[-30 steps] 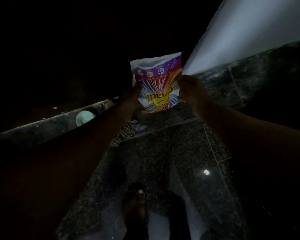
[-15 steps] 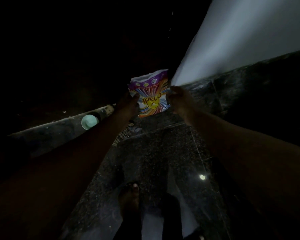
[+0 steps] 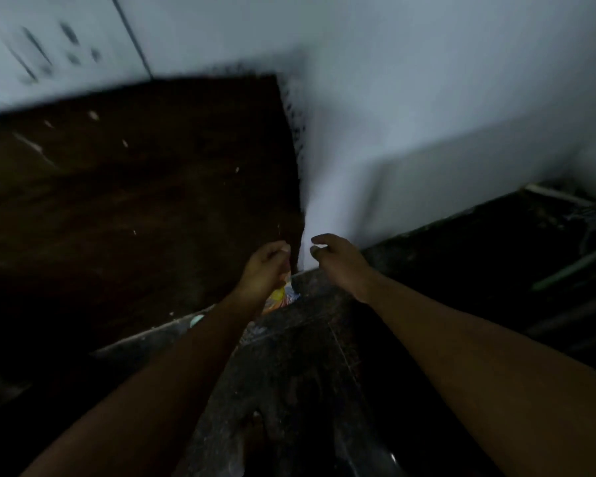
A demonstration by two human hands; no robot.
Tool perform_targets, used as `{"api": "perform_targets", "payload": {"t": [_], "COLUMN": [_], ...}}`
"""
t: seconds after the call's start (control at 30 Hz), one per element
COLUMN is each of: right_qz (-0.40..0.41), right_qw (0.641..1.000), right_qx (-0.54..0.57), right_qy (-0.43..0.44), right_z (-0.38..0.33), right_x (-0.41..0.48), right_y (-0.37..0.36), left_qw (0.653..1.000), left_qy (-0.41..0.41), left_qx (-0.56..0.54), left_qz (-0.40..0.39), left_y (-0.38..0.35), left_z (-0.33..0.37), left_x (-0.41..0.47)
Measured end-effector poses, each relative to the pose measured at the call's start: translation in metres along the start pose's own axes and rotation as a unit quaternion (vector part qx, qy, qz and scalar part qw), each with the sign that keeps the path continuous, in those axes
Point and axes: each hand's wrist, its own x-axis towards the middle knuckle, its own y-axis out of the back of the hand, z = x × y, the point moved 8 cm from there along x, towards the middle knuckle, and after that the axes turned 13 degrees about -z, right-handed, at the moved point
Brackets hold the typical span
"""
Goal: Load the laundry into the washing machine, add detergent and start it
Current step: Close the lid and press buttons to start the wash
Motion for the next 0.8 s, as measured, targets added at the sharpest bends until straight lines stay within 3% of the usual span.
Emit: {"api": "perform_targets", "payload": {"t": [0.2, 0.37, 0.57, 0.8], "right_qz": [0.061, 0.128, 0.226, 0.374], "right_qw": [0.996, 0.985, 0.969, 0.926], "right_qx": [-0.032, -0.056, -0.029, 0.013], "right_qy": [0.060, 0.099, 0.096, 0.043], "right_z": [-0.102, -0.147, -0.148, -0.128], "right_x": [-0.133, -0.222, -0.302, -0.392], "right_y": [0.094, 0.160, 0.234, 0.312], "left_qw": [0.993, 0.978, 0.943, 0.885], "left_qy": [-0.066, -0.126, -0.175, -0.222], "left_qx": [0.048, 0.094, 0.158, 0.217], "left_qz": [-0.083, -0.138, -0.235, -0.347], "left_y": [-0.081, -0.145, -0.223, -0.320], "left_z": [0.140, 0.224, 0.288, 0.355], "left_x": [-0.087, -0.125, -0.144, -0.145]}}
